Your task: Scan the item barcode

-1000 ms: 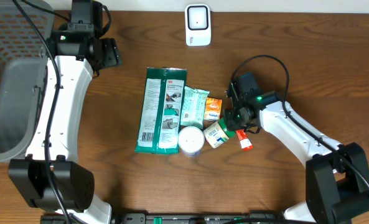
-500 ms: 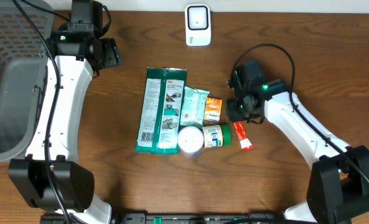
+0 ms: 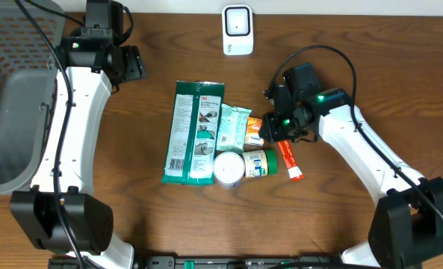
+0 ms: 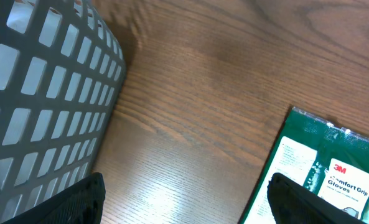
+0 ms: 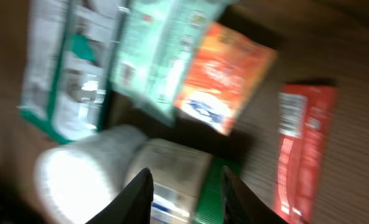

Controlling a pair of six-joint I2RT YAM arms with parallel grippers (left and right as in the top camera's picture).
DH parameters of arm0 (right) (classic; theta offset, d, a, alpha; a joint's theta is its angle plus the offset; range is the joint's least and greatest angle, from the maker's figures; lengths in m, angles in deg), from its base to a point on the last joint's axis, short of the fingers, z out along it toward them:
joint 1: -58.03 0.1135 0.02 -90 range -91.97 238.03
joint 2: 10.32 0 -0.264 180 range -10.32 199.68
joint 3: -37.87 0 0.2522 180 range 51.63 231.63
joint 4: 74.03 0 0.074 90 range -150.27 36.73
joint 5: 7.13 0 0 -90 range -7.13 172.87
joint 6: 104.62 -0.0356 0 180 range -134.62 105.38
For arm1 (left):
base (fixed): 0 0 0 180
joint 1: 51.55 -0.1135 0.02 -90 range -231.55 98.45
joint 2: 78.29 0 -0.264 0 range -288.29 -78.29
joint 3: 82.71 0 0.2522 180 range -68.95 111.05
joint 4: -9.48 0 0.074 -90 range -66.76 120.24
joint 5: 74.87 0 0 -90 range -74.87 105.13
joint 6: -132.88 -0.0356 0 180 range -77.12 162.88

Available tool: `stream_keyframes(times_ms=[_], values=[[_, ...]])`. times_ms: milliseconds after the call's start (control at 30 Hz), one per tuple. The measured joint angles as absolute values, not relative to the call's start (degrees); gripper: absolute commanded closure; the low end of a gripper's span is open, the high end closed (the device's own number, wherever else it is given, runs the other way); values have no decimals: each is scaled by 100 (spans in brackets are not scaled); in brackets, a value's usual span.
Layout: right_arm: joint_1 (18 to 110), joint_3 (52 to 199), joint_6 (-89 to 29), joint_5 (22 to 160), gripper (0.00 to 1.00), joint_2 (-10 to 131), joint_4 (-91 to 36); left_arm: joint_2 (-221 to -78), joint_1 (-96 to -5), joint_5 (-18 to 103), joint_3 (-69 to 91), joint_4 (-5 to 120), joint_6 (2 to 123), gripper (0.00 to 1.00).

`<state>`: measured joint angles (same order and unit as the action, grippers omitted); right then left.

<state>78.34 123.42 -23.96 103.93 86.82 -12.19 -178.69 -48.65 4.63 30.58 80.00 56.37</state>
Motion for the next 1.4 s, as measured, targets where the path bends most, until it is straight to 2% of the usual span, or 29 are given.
stream_keyframes(times_ms=[100, 500, 833, 1400], values=[[7913, 12340, -2348, 10731, 98, 8682, -1326, -17869, -4865, 463, 3058, 8000, 5637, 17], [9198, 12340, -2357, 11042, 99, 8682, -1322, -17869, -4865, 463, 3058, 8000, 5637, 17], [10101, 12246, -2355, 10465, 99, 8682, -1442, -17869, -4865, 463, 3058, 8002, 5637, 17], [10429, 11972, -2374, 9971, 99, 8682, -1785, -17869, -4865, 463, 3058, 8002, 5637, 17]])
